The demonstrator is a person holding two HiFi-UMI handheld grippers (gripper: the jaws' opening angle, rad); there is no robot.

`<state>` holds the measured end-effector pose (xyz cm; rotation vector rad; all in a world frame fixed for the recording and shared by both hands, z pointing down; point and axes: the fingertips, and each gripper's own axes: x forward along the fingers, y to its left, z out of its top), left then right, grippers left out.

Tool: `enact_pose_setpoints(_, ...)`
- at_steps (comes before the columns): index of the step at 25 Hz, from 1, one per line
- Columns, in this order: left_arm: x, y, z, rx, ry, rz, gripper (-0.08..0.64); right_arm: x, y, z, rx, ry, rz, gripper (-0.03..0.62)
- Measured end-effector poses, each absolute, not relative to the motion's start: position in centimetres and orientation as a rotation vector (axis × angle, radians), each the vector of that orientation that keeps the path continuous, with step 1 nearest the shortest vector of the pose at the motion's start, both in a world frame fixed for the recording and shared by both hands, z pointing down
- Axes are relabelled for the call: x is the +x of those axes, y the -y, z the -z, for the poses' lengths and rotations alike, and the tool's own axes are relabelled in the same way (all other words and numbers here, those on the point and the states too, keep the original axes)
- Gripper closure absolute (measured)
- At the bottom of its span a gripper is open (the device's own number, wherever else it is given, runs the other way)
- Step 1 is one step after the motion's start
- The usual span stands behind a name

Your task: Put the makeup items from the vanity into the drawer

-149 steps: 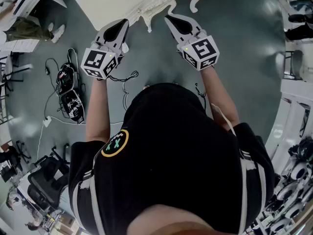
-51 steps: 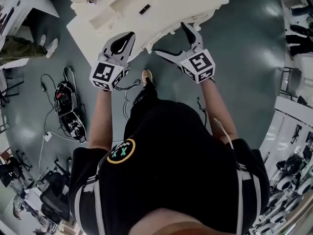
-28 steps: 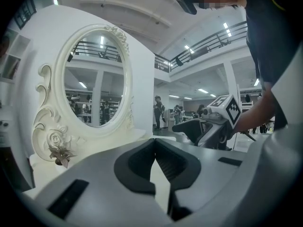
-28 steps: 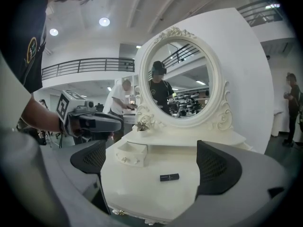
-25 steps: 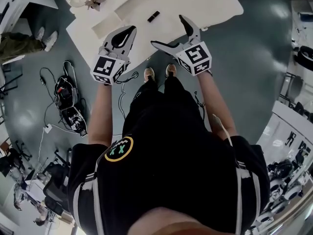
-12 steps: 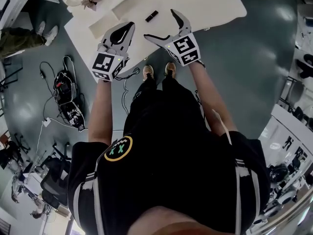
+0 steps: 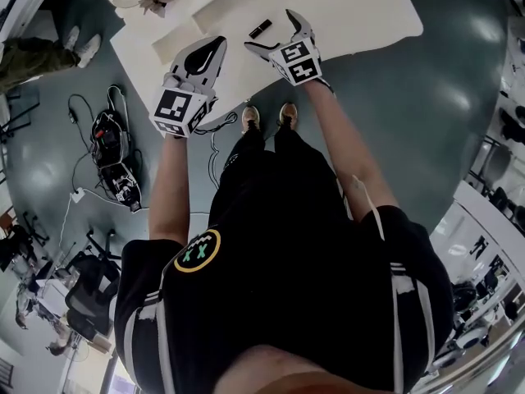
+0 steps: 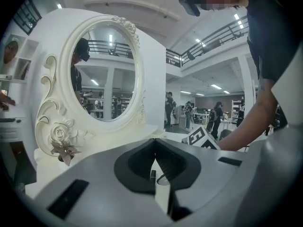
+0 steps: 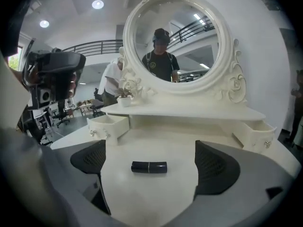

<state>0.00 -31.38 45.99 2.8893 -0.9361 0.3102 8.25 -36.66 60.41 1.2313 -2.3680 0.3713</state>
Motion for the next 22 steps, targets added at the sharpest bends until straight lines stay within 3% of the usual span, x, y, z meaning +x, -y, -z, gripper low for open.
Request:
enact_pose_setpoints(13, -1.1, 32.2, -46.6, 2.854, 0.990, -0.302, 0.540, 7.7, 38.0, -67.2, 1.176, 2.238, -0.479, -0.006)
enact_pose_setpoints(22, -1.7, 32.5, -46.8, 2.842, 1.011, -0.291, 0.540, 7.5, 37.9, -67.4, 1.160, 2.168, -0.448, 0.015)
